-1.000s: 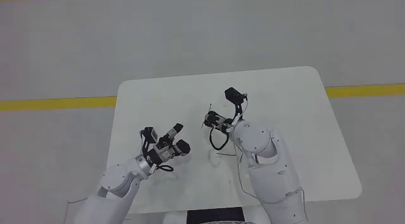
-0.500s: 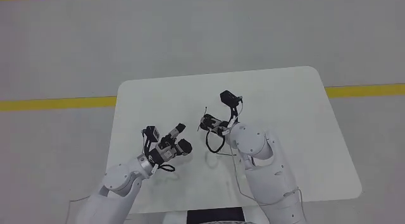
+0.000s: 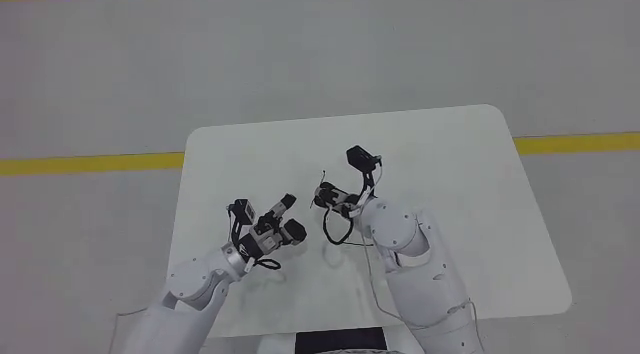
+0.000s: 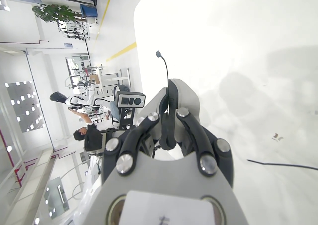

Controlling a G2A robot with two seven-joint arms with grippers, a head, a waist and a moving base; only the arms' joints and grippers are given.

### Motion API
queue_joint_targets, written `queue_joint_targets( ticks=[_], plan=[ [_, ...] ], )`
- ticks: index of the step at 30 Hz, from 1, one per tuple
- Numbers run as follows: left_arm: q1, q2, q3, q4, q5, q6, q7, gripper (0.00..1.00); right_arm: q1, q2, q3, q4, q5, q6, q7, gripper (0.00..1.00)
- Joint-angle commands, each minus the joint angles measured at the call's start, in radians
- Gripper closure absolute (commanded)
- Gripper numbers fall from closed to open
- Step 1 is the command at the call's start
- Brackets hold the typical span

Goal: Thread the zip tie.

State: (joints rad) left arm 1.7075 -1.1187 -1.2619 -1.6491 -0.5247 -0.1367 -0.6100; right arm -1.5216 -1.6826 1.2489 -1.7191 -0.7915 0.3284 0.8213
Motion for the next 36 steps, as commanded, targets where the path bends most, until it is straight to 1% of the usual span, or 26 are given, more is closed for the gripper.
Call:
queue_joint_targets(
  ticks=[1, 6, 8, 9, 10, 12, 13, 14, 15, 17, 19, 29, 36],
  plan=[
    [0.0, 0.001, 0.001, 0.001, 0.002, -0.004, 0.003, 0.0, -0.001, 0.003, -0.006, -0.009, 0.003, 0.01, 0.0, 1.0],
    [0.0, 0.003, 0.002, 0.001, 0.021, -0.011, 0.013, 0.0, -0.009, 0.01, -0.011, -0.029, 0.004, 0.012, -0.005, 1.0],
    [0.001, 0.004, 0.003, 0.002, 0.023, -0.013, 0.015, 0.08, -0.013, 0.012, -0.01, -0.036, 0.003, 0.012, -0.009, 1.0],
    [0.001, 0.004, 0.004, 0.003, 0.024, -0.014, 0.015, 0.15, -0.014, 0.013, -0.01, -0.038, 0.004, 0.012, -0.01, 1.0],
    [0.001, 0.005, 0.005, 0.004, 0.025, -0.015, 0.015, 0.29, -0.015, 0.014, -0.009, -0.041, 0.004, 0.012, -0.01, 1.0],
    [0.001, 0.006, 0.006, 0.004, 0.025, -0.016, 0.015, 0.4, -0.017, 0.015, -0.008, -0.044, 0.006, 0.012, -0.012, 1.0],
    [0.001, 0.006, 0.006, 0.005, 0.025, -0.017, 0.014, 0.44, -0.019, 0.016, -0.008, -0.046, 0.008, 0.012, -0.013, 1.0],
    [0.001, 0.006, 0.007, 0.005, 0.025, -0.017, 0.014, 0.51, -0.02, 0.016, -0.008, -0.047, 0.009, 0.012, -0.015, 1.0],
    [0.0, 0.007, 0.007, 0.006, 0.024, -0.018, 0.014, 0.53, -0.021, 0.016, -0.007, -0.047, 0.012, 0.012, -0.017, 1.0],
    [0.0, 0.007, 0.008, 0.006, 0.023, -0.018, 0.013, 0.56, -0.023, 0.016, -0.007, -0.048, 0.016, 0.012, -0.021, 1.0],
    [0.0, 0.008, 0.01, 0.008, 0.023, -0.02, 0.011, 0.57, -0.025, 0.017, -0.007, -0.048, 0.018, 0.012, -0.025, 1.0],
    [-0.006, 0.012, 0.016, 0.016, 0.019, -0.021, 0.009, 0.59, -0.028, 0.015, -0.02, -0.051, 0.028, 0.012, -0.037, 1.0],
    [-0.01, 0.013, 0.023, 0.019, 0.016, -0.027, 0.015, 0.65, -0.028, 0.014, -0.03, -0.048, 0.038, 0.012, -0.033, 1.0]
  ],
)
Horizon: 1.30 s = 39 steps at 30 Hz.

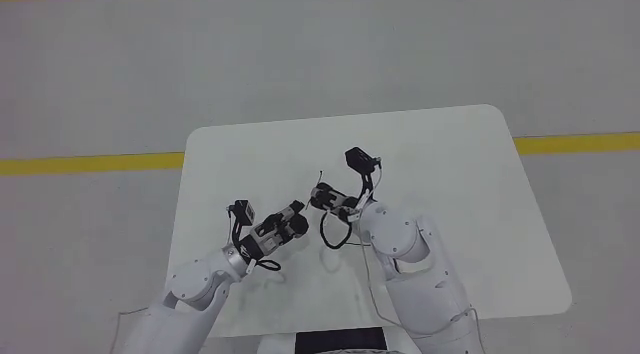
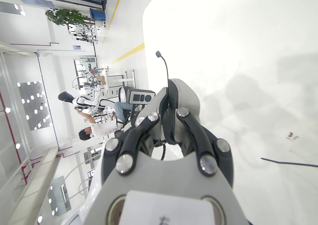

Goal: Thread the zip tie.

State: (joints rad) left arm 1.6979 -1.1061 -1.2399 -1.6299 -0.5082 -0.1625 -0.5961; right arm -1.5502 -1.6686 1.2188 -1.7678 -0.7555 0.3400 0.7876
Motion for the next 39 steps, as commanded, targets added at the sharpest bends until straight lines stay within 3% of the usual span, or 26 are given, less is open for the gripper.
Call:
queue_joint_targets(
  ticks=[1, 16, 39],
  plan=[
    [-0.001, 0.0, 0.002, 0.001, -0.001, -0.002, 0.002, 0.67, 0.001, 0.0, 0.0, 0.001, 0.003, 0.0, 0.001, 1.0],
    [-0.001, 0.004, 0.006, -0.001, -0.005, -0.021, 0.022, 0.82, -0.003, 0.0, -0.005, 0.0, 0.031, 0.0, 0.011, 1.0],
    [-0.004, 0.008, 0.009, -0.005, -0.008, -0.057, 0.037, 0.9, 0.008, 0.0, -0.011, 0.014, 0.047, 0.0, 0.02, 1.0]
  ],
)
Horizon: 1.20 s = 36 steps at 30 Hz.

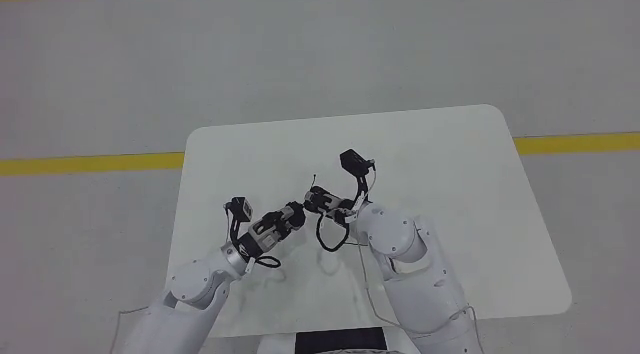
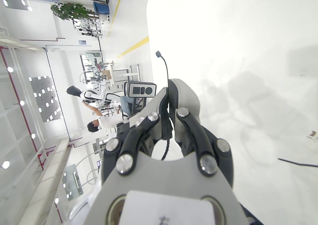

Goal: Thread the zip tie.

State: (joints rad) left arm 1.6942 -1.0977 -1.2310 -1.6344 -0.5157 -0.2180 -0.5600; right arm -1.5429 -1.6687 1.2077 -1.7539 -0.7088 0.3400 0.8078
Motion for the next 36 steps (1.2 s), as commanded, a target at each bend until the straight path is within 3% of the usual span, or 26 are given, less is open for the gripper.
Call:
queue_joint_targets(
  ticks=[1, 13, 16, 24, 25, 26, 27, 36],
  plan=[
    [0.0, 0.0, 0.0, -0.001, -0.002, -0.004, 0.002, 0.9, 0.0, 0.0, 0.0, 0.0, 0.005, 0.0, 0.0, 1.0],
    [-0.001, 0.002, 0.0, 0.004, -0.006, -0.011, 0.008, 0.93, 0.005, 0.003, -0.008, -0.004, 0.022, 0.0, -0.002, 1.0],
    [0.001, 0.003, 0.0, 0.006, -0.009, -0.012, 0.008, 1.0, 0.004, 0.004, -0.008, -0.006, 0.024, 0.0, 0.0, 1.0],
    [0.001, 0.004, 0.002, 0.01, -0.017, -0.016, 0.009, 1.0, 0.001, 0.007, -0.006, -0.006, 0.026, 0.0, 0.001, 0.98],
    [0.001, 0.004, 0.001, 0.01, -0.019, -0.018, 0.008, 1.0, 0.0, 0.008, -0.006, -0.006, 0.027, 0.0, 0.002, 0.76],
    [0.002, 0.005, 0.0, 0.01, -0.021, -0.019, 0.008, 1.0, 0.0, 0.008, -0.005, -0.006, 0.028, 0.0, 0.001, 0.62],
    [0.003, 0.005, -0.001, 0.01, -0.023, -0.02, 0.007, 1.0, -0.001, 0.008, -0.004, -0.006, 0.03, 0.0, 0.0, 0.03],
    [0.012, 0.011, -0.03, 0.003, -0.075, -0.009, -0.027, 1.0, -0.013, 0.018, 0.01, -0.044, 0.035, 0.0, -0.02, 0.0]
  ],
)
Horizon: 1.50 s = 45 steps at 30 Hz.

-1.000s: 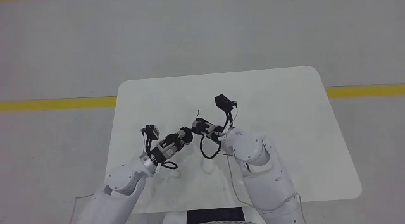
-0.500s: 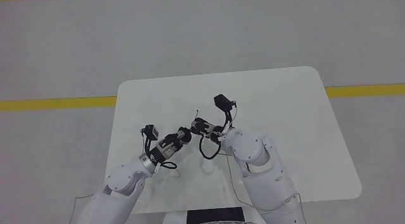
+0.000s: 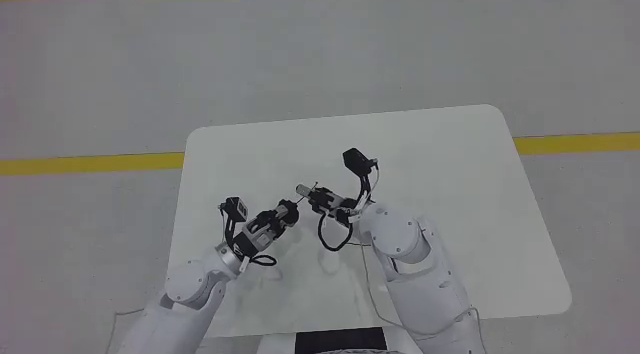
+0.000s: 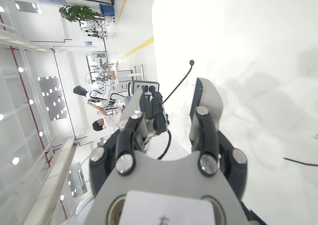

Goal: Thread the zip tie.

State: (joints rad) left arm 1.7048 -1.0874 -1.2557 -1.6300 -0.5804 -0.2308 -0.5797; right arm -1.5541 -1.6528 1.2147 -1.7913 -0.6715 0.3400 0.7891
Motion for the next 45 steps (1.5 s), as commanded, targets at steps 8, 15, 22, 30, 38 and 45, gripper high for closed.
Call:
queue_joint_targets(
  ticks=[8, 15, 22, 30, 38, 45],
  plan=[
    [0.021, 0.01, -0.074, -0.026, -0.233, 0.095, -0.125, 1.0, -0.027, 0.027, 0.044, -0.053, -0.033, -0.062, -0.015, 0.0],
    [0.02, 0.021, -0.118, -0.037, -0.314, 0.244, -0.182, 1.0, -0.042, 0.041, 0.052, -0.062, -0.094, -0.115, -0.046, 0.0],
    [0.02, 0.021, -0.118, -0.037, -0.314, 0.244, -0.182, 1.0, -0.042, 0.041, 0.052, -0.062, -0.094, -0.115, -0.046, 0.0],
    [0.003, 0.019, -0.155, -0.011, -0.518, 0.402, -0.107, 1.0, -0.042, 0.041, 0.052, -0.062, -0.094, -0.115, -0.046, 0.0],
    [0.006, 0.029, -0.216, 0.009, -0.674, 0.571, -0.097, 1.0, -0.042, 0.041, 0.052, -0.062, -0.094, -0.115, -0.046, 0.0],
    [0.003, 0.075, -0.161, 0.027, -0.773, 0.571, -0.125, 1.0, -0.042, 0.041, 0.052, -0.062, -0.094, -0.115, -0.046, 0.0]
  ],
)
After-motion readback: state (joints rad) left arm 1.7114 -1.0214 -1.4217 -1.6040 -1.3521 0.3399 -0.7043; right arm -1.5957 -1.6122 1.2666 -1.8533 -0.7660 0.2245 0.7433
